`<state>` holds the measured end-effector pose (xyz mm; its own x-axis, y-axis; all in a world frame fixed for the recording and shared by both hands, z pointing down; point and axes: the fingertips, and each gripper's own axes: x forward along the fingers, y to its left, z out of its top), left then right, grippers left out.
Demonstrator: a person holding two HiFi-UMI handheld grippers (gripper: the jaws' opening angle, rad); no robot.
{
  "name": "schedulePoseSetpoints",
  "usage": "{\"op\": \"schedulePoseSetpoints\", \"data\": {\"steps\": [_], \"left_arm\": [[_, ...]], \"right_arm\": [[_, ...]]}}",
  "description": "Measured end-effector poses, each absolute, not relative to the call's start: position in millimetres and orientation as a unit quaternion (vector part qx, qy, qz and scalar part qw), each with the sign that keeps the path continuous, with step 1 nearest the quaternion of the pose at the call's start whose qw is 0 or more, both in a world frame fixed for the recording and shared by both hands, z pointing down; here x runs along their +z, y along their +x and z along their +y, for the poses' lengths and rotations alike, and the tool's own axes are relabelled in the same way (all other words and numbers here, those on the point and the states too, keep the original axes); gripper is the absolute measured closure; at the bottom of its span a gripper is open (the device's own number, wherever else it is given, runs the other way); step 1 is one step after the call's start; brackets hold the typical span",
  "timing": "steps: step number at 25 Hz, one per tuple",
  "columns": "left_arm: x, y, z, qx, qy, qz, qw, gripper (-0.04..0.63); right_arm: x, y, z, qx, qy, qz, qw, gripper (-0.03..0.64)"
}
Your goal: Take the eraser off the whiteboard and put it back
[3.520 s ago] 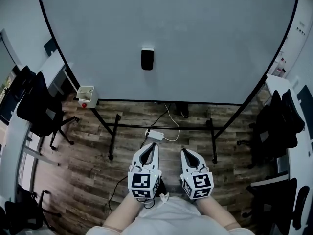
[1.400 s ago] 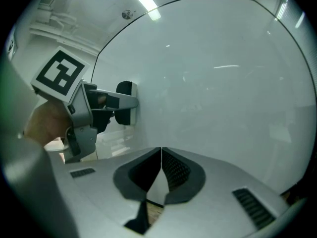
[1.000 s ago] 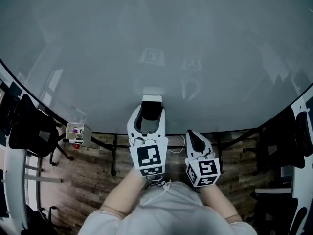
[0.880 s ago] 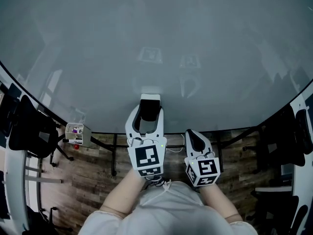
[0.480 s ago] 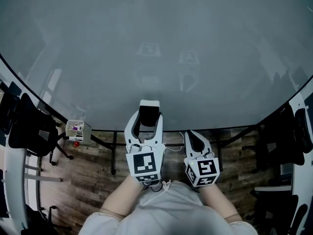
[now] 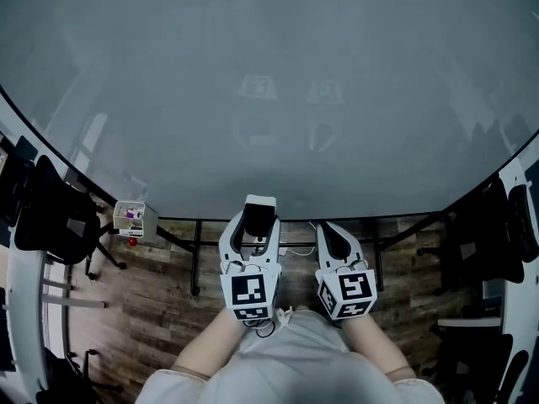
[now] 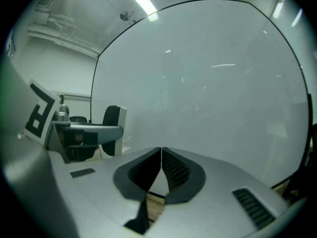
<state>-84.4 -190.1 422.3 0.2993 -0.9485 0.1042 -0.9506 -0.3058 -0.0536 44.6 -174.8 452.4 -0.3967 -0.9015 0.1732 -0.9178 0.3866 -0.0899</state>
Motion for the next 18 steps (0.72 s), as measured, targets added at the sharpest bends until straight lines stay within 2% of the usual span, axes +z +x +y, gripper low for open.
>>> {"op": "schedulePoseSetpoints", "data": {"steps": [9, 18], "left_arm": [[456.2, -71.4, -184.1, 0.077, 0.815, -0.573, 0.043, 0.347], [445.1, -64.0, -185.2, 0.067, 0.819, -0.569, 0.033, 0.347]], "right_arm": [[451.3, 47.0, -177.3, 0.081, 0.547, -0.831, 0.050, 0.589], [447.8, 47.9, -180.1, 0.077, 0.541, -0.836, 0.050, 0.589]]}}
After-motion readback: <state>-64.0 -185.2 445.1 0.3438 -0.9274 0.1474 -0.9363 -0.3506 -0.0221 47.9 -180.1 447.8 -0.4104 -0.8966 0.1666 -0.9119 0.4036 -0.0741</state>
